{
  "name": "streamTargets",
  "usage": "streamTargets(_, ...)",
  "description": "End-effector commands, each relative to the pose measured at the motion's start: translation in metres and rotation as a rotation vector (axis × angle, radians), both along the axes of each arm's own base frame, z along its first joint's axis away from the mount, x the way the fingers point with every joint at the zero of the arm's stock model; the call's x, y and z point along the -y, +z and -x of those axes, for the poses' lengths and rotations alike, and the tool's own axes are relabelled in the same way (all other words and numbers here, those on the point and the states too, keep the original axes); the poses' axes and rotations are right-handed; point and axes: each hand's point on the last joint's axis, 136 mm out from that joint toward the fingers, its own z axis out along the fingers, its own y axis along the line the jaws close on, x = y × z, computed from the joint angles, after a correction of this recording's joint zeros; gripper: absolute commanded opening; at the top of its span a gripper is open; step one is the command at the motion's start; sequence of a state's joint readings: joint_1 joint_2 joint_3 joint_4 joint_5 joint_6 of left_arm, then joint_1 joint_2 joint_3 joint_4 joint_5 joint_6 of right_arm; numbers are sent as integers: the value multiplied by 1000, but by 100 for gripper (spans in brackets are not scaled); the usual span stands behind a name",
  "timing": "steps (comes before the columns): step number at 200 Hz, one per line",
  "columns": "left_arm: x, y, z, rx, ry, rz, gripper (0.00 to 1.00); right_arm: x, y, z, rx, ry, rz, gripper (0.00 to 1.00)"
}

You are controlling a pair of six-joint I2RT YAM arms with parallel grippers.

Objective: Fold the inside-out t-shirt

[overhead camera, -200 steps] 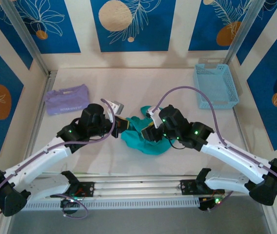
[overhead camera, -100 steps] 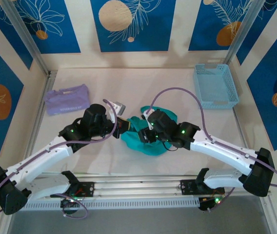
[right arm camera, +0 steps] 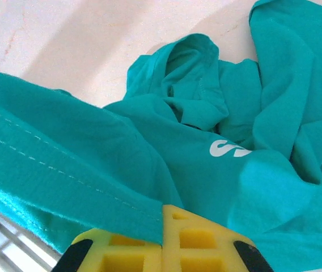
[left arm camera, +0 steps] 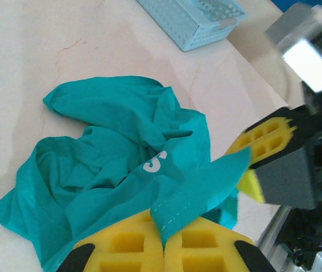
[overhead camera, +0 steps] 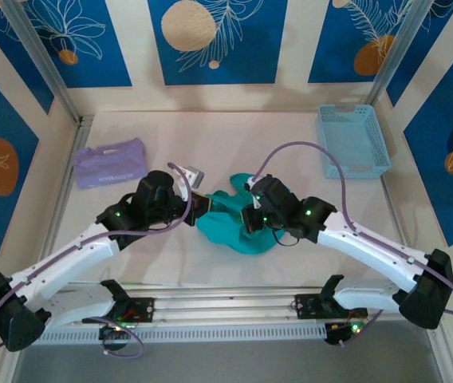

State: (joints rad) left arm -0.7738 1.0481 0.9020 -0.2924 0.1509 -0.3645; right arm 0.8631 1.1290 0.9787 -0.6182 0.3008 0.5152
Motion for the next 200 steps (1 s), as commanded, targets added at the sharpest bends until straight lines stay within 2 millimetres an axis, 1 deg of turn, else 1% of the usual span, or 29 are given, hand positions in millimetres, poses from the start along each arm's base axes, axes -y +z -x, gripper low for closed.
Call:
streamTargets(1, -18, -9, -6, 27, 84, -82, 0, 5, 15, 8, -5, 30, -80, 1)
streamTargets(21, -28, -22, -13, 23, 133, -150, 0, -5, 44, 11, 40, 111, -241, 0)
streamTargets(37, -31, -32, -16, 13, 152, -187, 0, -9, 62, 12, 61, 164, -336, 0)
streamTargets(52, -31, -38, -17, 5, 152, -200, 0, -6, 72, 10, 75, 186, -379, 0)
streamTargets(70, -28, -42, -16, -4, 137, -197, 3, -6, 74, 13, 63, 228, -416, 0)
streamTargets(82, -27, -46, -14, -9, 126, -197, 5, -5, 64, 14, 40, 229, -406, 0)
streamTargets(99, -30, -53, -11, -29, 126, -210, 5, -1, 43, 13, -4, 202, -357, 0)
streamTargets(116, -34, -60, -6, -54, 132, -222, 0, 7, 22, 12, -35, 153, -280, 0)
streamTargets(124, -34, -64, -4, -67, 126, -221, 0, 9, 16, 11, -37, 142, -246, 0)
streamTargets(133, -29, -65, 0, -80, 104, -195, 0, 11, 13, 9, -35, 129, -220, 0)
streamTargets(140, -22, -64, 5, -93, 66, -159, 0, 10, 12, 9, -32, 136, -210, 0)
streamTargets(152, -3, -63, 20, -135, -51, -80, 0, 7, 12, 11, -42, 162, -197, 0)
streamTargets(159, 2, -67, 27, -173, -77, -60, 0, 8, 8, 14, -64, 161, -173, 0)
streamTargets(166, 2, -75, 33, -214, -79, -61, 0, 12, 1, 18, -90, 143, -138, 0)
streamTargets(175, 0, -90, 42, -263, -71, -72, 0, 18, -14, 25, -142, 111, -105, 0)
streamTargets(189, -5, -120, 60, -344, -61, -99, 0, 18, -42, 44, -263, 93, -111, 0)
streamTargets(200, -7, -140, 75, -399, -65, -117, 0, 16, -63, 60, -355, 78, -115, 1)
